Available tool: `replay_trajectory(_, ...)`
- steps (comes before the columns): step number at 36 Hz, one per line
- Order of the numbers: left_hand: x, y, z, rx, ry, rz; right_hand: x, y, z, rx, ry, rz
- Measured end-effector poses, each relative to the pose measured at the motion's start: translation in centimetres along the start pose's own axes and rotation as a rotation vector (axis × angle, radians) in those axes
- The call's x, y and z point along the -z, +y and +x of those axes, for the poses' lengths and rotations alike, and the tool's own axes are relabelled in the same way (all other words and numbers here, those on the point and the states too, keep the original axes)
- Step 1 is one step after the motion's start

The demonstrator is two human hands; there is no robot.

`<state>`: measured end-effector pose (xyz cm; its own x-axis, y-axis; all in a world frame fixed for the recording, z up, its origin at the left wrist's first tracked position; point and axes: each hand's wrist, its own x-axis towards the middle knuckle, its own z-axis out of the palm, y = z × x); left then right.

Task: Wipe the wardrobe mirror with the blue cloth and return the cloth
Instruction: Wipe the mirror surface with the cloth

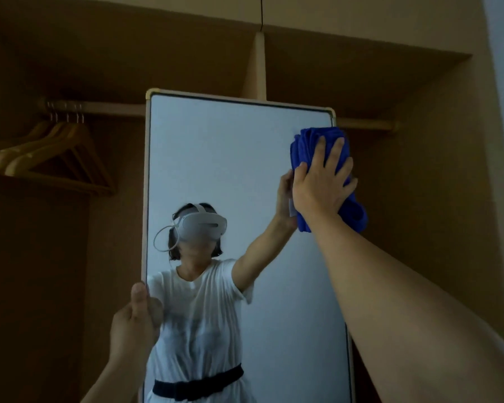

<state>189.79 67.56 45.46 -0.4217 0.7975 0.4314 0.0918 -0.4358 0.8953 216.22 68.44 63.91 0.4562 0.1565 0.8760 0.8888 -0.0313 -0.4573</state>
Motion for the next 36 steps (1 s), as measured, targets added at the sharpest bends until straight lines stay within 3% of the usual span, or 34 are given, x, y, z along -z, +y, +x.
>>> replay_trajectory(6,-0.1,0.1,-0.5,-0.045,0.025,-0.042,-0.9,2.2,-5.3,-0.016,0.026,-0.043)
replay_trajectory(21,-0.1,-0.5,-0.5,0.003,0.015,-0.03,-1.7,4.9,-16.3,-0.101,-0.102,-0.086)
replay_trajectory(30,0.1,-1.1,-0.7,0.026,-0.018,0.015,-2.4,4.2,-20.7,0.055,-0.129,-0.088)
replay_trajectory(36,0.3,-1.0,-0.6,0.05,-0.041,-0.032,-2.2,3.0,-24.2,0.316,-0.146,-0.064)
